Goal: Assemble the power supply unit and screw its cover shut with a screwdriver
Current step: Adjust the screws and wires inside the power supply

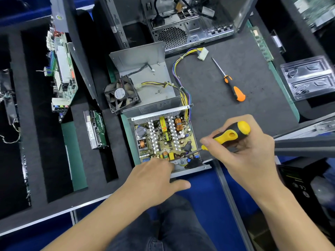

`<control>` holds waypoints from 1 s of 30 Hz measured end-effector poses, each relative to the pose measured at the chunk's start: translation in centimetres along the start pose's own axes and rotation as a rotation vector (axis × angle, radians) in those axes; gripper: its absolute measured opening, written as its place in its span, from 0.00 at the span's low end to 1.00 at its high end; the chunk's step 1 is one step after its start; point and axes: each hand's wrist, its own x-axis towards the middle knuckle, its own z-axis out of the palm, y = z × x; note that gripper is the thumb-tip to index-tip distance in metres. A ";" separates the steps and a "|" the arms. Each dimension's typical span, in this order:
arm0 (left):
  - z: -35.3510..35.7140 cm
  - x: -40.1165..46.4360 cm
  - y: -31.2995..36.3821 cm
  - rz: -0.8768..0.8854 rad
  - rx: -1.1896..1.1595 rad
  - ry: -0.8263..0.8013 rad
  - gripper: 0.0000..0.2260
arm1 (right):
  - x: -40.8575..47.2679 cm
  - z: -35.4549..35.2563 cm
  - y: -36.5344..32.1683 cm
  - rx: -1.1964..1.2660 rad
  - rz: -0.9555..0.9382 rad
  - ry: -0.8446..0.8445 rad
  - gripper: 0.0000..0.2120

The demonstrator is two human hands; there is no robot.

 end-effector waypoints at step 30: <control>-1.1 0.6 0.3 0.074 0.079 -0.087 0.28 | 0.1 -0.2 0.4 -0.082 -0.054 -0.058 0.16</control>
